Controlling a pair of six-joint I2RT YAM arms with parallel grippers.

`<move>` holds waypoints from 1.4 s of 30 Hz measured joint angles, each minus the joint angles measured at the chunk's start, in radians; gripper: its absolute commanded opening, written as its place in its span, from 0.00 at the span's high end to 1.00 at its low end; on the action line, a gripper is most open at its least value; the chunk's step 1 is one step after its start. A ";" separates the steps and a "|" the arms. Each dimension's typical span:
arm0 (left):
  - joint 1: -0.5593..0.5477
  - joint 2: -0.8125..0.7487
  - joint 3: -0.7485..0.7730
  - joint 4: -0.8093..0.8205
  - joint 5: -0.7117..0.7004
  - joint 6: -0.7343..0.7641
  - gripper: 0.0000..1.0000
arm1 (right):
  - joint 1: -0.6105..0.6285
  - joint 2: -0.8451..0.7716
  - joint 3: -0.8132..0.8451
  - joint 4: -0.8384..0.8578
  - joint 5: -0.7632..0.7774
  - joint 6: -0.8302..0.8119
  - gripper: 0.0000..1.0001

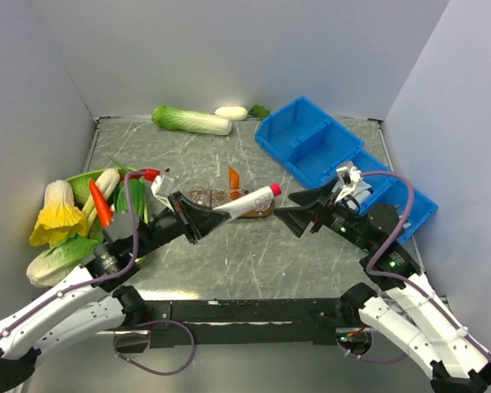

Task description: Prepare toiletry sets of a toothbrush and toothpaste on the tray

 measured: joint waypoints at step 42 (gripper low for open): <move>0.407 0.840 1.066 -1.264 -0.096 0.319 0.99 | 0.000 -0.232 0.011 -0.425 0.476 -0.288 0.02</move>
